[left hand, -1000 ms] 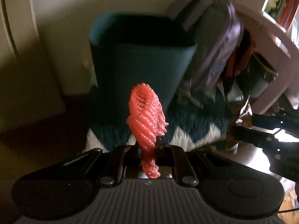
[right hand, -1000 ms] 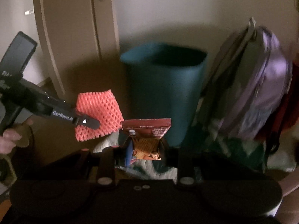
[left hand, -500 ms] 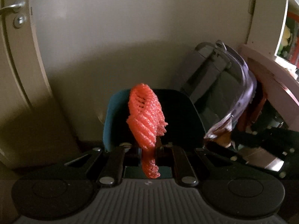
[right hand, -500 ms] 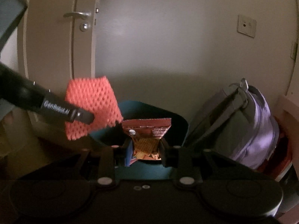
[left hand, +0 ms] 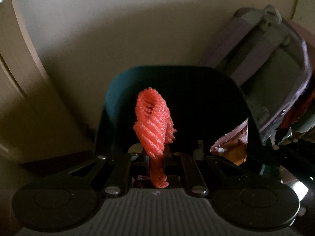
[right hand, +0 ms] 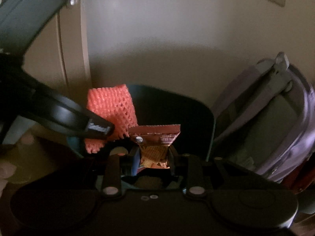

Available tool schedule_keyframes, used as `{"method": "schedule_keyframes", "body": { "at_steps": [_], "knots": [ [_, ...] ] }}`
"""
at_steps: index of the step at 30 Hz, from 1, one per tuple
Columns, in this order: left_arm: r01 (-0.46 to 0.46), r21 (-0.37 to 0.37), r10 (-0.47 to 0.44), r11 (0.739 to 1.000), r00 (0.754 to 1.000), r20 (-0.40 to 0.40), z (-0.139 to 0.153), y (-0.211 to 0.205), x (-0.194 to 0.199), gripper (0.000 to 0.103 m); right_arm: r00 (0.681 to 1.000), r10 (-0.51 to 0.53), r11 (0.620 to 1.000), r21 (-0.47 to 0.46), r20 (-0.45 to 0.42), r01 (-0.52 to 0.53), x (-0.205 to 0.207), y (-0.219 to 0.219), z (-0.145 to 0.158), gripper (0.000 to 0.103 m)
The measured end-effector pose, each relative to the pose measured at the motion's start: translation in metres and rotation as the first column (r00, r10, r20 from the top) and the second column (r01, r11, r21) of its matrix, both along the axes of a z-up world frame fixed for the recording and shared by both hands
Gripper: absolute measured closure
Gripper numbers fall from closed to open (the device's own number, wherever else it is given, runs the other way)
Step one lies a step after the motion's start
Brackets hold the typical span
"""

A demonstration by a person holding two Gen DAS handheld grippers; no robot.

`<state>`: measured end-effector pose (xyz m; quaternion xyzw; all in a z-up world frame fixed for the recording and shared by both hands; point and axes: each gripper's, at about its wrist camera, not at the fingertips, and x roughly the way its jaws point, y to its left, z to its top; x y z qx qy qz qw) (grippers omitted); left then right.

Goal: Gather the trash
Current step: 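Open both grippers to drop the mesh sleeve and wrapper into the wastebasket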

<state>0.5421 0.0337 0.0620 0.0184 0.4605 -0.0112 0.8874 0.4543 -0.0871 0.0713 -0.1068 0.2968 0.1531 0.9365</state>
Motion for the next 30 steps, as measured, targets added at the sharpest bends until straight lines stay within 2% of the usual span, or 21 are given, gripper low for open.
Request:
{"method": "schedule_keyframes", "body": {
  "at_steps": [8,13,14,17,19,20,23,25,26,27,30],
  "knots": [
    [0.006,0.019,-0.005,1.000,0.999,-0.054,-0.025,0.000,0.015,0.091,0.999,0.015,1.000,-0.020,-0.050,-0.016,0.019,0.004,-0.014,0.075],
    [0.001,-0.002,-0.001,1.000,0.997,-0.078,-0.036,0.005,0.019,0.090,0.997,0.030,0.999,-0.022,-0.069,-0.032,0.027,0.004,-0.016,0.074],
    [-0.002,-0.003,0.001,1.000,0.996,-0.084,-0.038,0.000,0.031,0.090,0.997,0.029,0.999,-0.020,-0.068,-0.030,0.027,0.004,-0.016,0.073],
    [-0.006,-0.013,0.005,1.000,0.996,-0.093,-0.042,0.002,0.032,0.086,0.997,0.027,0.999,-0.017,-0.071,-0.028,0.027,0.006,-0.017,0.073],
    [-0.010,-0.014,0.008,1.000,0.996,-0.092,-0.043,0.002,0.033,0.080,0.997,0.026,0.999,-0.026,-0.074,-0.028,0.032,0.008,-0.016,0.072],
    [-0.009,-0.017,0.008,1.000,0.996,-0.087,-0.043,0.003,0.033,0.073,0.997,0.025,0.999,-0.025,-0.074,-0.027,0.031,0.006,-0.015,0.071],
    [-0.013,-0.006,0.012,1.000,0.998,-0.065,-0.045,-0.004,0.033,0.063,0.998,0.017,0.999,-0.034,-0.068,-0.019,0.031,0.007,-0.013,0.066],
    [-0.020,-0.016,0.019,1.000,0.999,-0.051,-0.042,-0.002,0.032,0.048,0.998,0.012,0.999,-0.038,-0.063,-0.015,0.030,0.006,-0.012,0.064],
    [-0.021,-0.032,0.019,0.999,0.999,-0.039,-0.039,0.001,0.030,0.034,0.998,0.018,0.999,-0.030,-0.061,-0.020,0.029,0.004,-0.011,0.059],
    [-0.025,-0.041,0.024,0.999,0.999,-0.024,-0.034,-0.001,0.027,0.027,0.998,0.022,0.999,-0.023,-0.054,-0.023,0.027,0.003,-0.010,0.050],
    [-0.032,-0.047,0.032,0.998,0.999,0.009,-0.025,0.000,0.021,0.027,0.999,0.029,0.999,-0.023,-0.041,-0.030,0.023,0.002,-0.009,0.047]
  ]
}}
